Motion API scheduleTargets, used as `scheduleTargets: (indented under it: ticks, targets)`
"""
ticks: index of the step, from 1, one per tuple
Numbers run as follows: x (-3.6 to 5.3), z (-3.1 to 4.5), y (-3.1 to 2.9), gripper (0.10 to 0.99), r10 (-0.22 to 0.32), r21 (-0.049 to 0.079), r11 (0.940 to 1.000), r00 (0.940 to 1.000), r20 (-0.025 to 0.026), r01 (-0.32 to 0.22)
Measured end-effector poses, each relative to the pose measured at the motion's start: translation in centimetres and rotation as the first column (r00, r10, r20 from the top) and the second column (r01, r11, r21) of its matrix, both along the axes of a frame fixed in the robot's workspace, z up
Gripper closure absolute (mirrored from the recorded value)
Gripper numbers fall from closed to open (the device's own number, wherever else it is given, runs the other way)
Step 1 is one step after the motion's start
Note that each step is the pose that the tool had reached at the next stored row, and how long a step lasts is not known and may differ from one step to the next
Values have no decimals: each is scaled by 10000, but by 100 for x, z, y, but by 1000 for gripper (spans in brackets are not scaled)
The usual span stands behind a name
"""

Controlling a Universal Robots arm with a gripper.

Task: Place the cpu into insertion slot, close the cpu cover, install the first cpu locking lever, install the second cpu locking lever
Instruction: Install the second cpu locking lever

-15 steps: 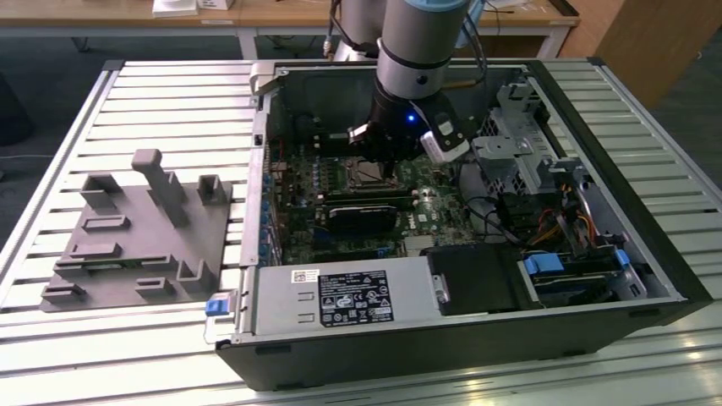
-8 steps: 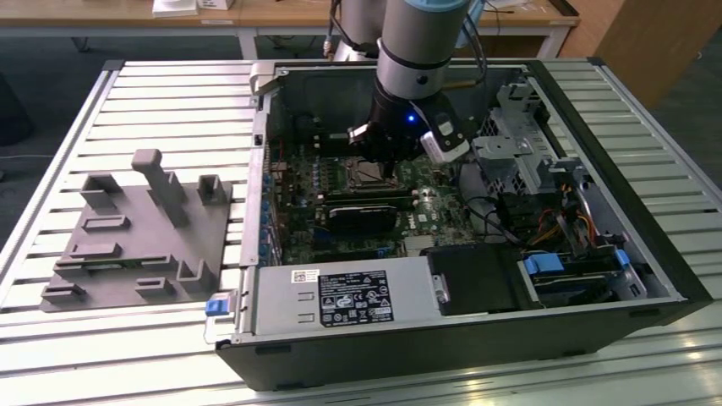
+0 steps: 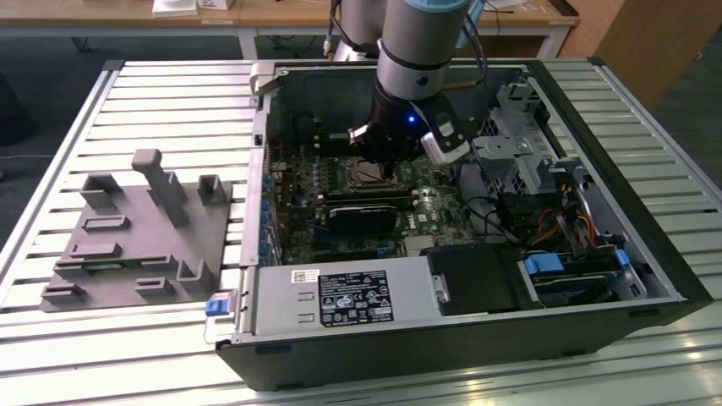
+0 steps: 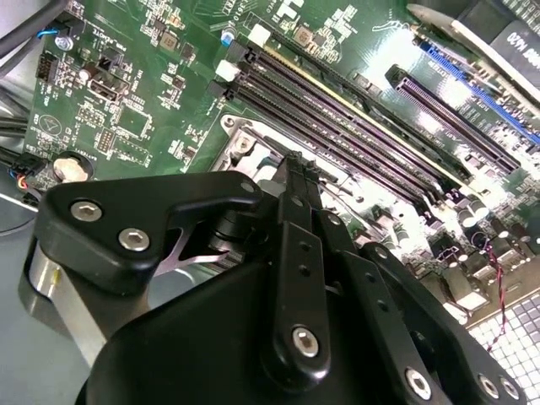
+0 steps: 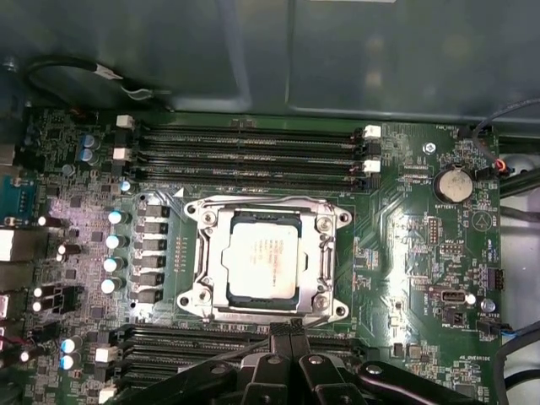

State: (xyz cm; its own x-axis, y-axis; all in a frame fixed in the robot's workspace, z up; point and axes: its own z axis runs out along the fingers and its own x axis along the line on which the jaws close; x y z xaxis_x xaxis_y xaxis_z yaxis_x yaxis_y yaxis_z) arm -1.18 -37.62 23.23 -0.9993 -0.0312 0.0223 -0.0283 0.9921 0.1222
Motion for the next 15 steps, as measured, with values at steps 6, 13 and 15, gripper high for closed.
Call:
scheduleTargets:
  ticks: [6,13,15]
  targets:
    - [0,-1,-46,973,0,200,9998,9999,-118,2]
    - [-72,-7,-90,973,1,225,9997,9999,-118,1]
    - [-121,-9,-94,973,1,228,9997,9999,-118,1]
